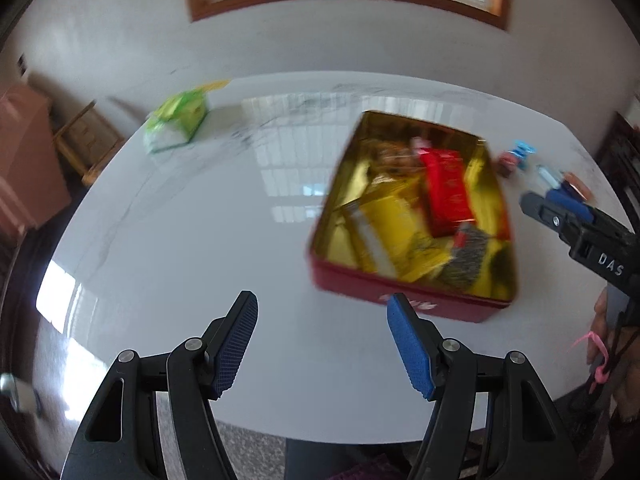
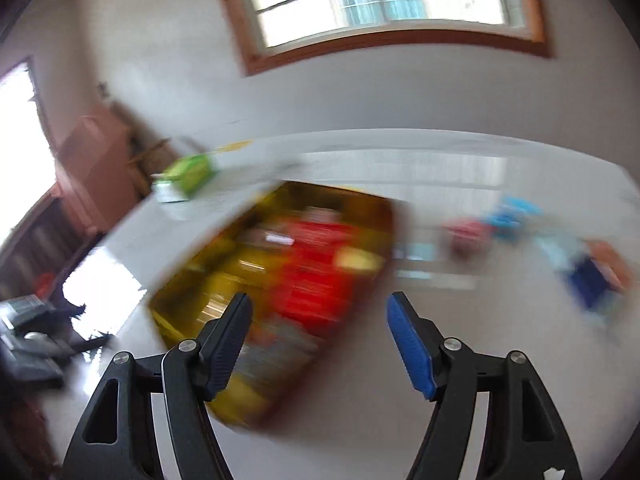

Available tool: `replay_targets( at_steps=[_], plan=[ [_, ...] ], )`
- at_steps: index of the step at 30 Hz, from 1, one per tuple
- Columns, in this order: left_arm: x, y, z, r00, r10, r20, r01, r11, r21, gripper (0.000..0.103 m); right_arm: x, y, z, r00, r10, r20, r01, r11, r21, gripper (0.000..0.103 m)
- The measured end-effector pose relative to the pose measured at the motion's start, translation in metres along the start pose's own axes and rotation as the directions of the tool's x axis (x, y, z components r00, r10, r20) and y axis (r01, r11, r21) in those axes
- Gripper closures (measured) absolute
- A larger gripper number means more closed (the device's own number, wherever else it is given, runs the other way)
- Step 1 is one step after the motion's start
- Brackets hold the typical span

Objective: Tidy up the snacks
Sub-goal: 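Grasp the pink candy with the left gripper, then carry the pink candy toward the tray while the right gripper grasps the blue wrapped candy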

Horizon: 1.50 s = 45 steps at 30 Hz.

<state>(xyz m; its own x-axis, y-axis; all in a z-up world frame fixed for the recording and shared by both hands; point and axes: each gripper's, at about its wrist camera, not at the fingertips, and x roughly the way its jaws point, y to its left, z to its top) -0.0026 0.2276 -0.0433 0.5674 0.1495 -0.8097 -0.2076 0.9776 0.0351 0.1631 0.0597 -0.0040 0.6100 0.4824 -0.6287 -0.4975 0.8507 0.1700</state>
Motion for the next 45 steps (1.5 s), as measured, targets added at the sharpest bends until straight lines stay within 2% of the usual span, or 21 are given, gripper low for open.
replay_targets(
  at_steps=[2, 5, 9, 11, 15, 18, 19, 21, 22, 25, 27, 30, 35, 36, 37, 38, 41, 43, 45],
  plan=[
    [-0.006, -0.02, 0.009, 0.999, -0.024, 0.024, 0.022, 0.998, 0.063, 0.035, -0.015, -0.048, -0.013, 0.994, -0.107, -0.015, 0.107, 0.994, 0.028, 0.036],
    [-0.012, -0.057, 0.03, 0.995, -0.092, 0.04, 0.084, 0.982, 0.167, 0.035, -0.035, -0.119, -0.03, 0.965, -0.258, -0.052, 0.262, 0.961, 0.091, 0.036],
    [-0.008, -0.114, 0.072, 0.978, -0.207, 0.02, 0.194, 0.942, 0.274, 0.034, -0.058, -0.192, -0.042, 0.928, -0.359, -0.093, 0.371, 0.907, 0.199, 0.036],
    [0.002, -0.141, 0.094, 0.976, -0.219, 0.001, 0.208, 0.927, 0.312, 0.033, -0.064, -0.221, -0.047, 0.915, -0.387, -0.113, 0.403, 0.881, 0.247, 0.036],
    [0.033, -0.193, 0.136, 0.972, -0.233, -0.043, 0.231, 0.894, 0.384, 0.033, -0.071, -0.252, -0.062, 0.915, -0.386, -0.12, 0.403, 0.86, 0.313, 0.036],
    [0.069, -0.224, 0.165, 0.964, -0.244, -0.106, 0.265, 0.871, 0.413, 0.033, -0.062, -0.26, -0.071, 0.926, -0.357, -0.124, 0.378, 0.859, 0.345, 0.034],
    [0.084, -0.235, 0.173, 0.96, -0.248, -0.129, 0.28, 0.859, 0.428, 0.033, -0.067, -0.261, -0.07, 0.936, -0.342, -0.089, 0.35, 0.866, 0.357, 0.03],
    [0.111, -0.253, 0.182, 0.942, -0.26, -0.213, 0.331, 0.825, 0.458, 0.033, -0.066, -0.265, -0.072, 0.943, -0.318, -0.102, 0.333, 0.868, 0.37, 0.025],
    [0.12, -0.256, 0.184, 0.94, -0.252, -0.229, 0.333, 0.819, 0.468, 0.033, -0.068, -0.269, -0.073, 0.945, -0.314, -0.098, 0.327, 0.87, 0.369, 0.025],
    [0.15, -0.269, 0.185, 0.955, -0.169, -0.244, 0.276, 0.807, 0.521, 0.033, -0.067, -0.266, -0.072, 0.951, -0.295, -0.093, 0.308, 0.881, 0.358, 0.025],
    [0.165, -0.272, 0.187, 0.947, -0.171, -0.271, 0.295, 0.799, 0.525, 0.033, -0.066, -0.263, -0.072, 0.955, -0.284, -0.088, 0.297, 0.887, 0.353, 0.025],
    [0.184, -0.274, 0.187, 0.953, -0.127, -0.277, 0.262, 0.806, 0.53, 0.033, -0.068, -0.262, -0.073, 0.961, -0.267, -0.077, 0.277, 0.889, 0.364, 0.024],
    [0.208, -0.275, 0.185, 0.939, -0.13, -0.317, 0.286, 0.809, 0.514, 0.034, -0.07, -0.263, -0.073, 0.964, -0.257, -0.071, 0.265, 0.891, 0.369, 0.022],
    [0.212, -0.275, 0.182, 0.938, -0.129, -0.322, 0.286, 0.813, 0.508, 0.037, -0.069, -0.262, -0.072, 0.964, -0.257, -0.073, 0.265, 0.892, 0.366, 0.021],
    [0.213, -0.274, 0.182, 0.937, -0.16, -0.309, 0.3, 0.822, 0.485, 0.051, -0.069, -0.262, -0.072, 0.964, -0.256, -0.075, 0.266, 0.893, 0.364, 0.02],
    [0.213, -0.272, 0.183, 0.938, -0.173, -0.301, 0.301, 0.84, 0.452, 0.072, -0.068, -0.261, -0.071, 0.963, -0.258, -0.076, 0.268, 0.893, 0.363, 0.02],
    [0.208, -0.272, 0.178, 0.952, -0.124, -0.279, 0.231, 0.89, 0.392, 0.072, -0.067, -0.262, -0.07, 0.962, -0.262, -0.078, 0.272, 0.89, 0.365, 0.02],
    [0.193, -0.264, 0.168, 0.933, -0.204, -0.298, 0.293, 0.909, 0.295, 0.072, -0.067, -0.263, -0.07, 0.962, -0.263, -0.077, 0.273, 0.888, 0.371, 0.02],
    [0.173, -0.258, 0.156, 0.904, -0.294, -0.309, 0.365, 0.909, 0.201, 0.072, -0.066, -0.264, -0.068, 0.968, -0.239, -0.074, 0.249, 0.896, 0.367, 0.02]
  ],
)
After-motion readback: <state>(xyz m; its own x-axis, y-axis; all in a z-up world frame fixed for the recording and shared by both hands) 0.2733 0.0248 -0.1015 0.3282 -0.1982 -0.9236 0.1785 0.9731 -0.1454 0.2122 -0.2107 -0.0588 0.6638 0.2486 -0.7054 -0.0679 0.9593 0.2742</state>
